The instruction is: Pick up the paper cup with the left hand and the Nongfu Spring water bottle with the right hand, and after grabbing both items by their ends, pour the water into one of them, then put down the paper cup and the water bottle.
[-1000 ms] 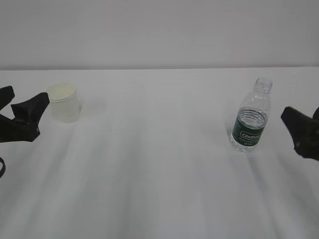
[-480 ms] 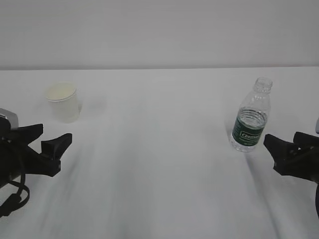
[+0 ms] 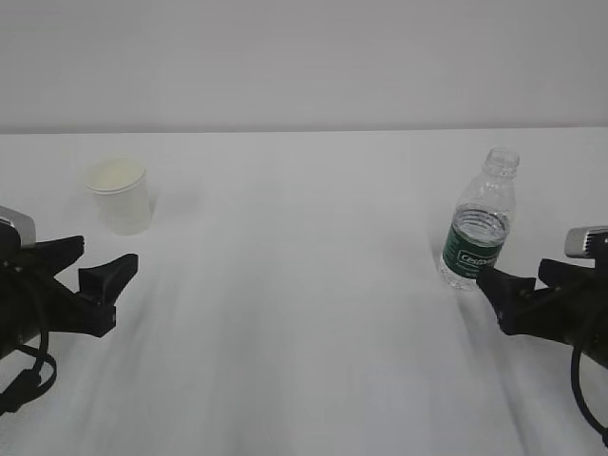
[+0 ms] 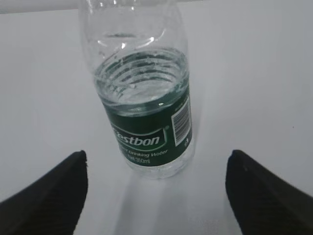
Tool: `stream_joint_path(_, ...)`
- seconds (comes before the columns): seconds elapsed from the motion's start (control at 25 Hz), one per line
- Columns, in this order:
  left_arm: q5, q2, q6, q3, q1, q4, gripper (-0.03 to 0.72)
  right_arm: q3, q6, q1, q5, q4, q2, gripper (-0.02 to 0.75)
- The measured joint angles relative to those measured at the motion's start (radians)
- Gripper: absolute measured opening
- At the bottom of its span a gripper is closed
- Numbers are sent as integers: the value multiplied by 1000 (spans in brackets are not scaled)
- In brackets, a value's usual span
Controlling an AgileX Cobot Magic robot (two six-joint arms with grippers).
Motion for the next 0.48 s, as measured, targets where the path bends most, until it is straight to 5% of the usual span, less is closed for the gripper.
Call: stream_joint_path(0.48, -2, 0, 0, 0, 0, 0, 524, -124, 0, 0, 0, -6, 120, 680)
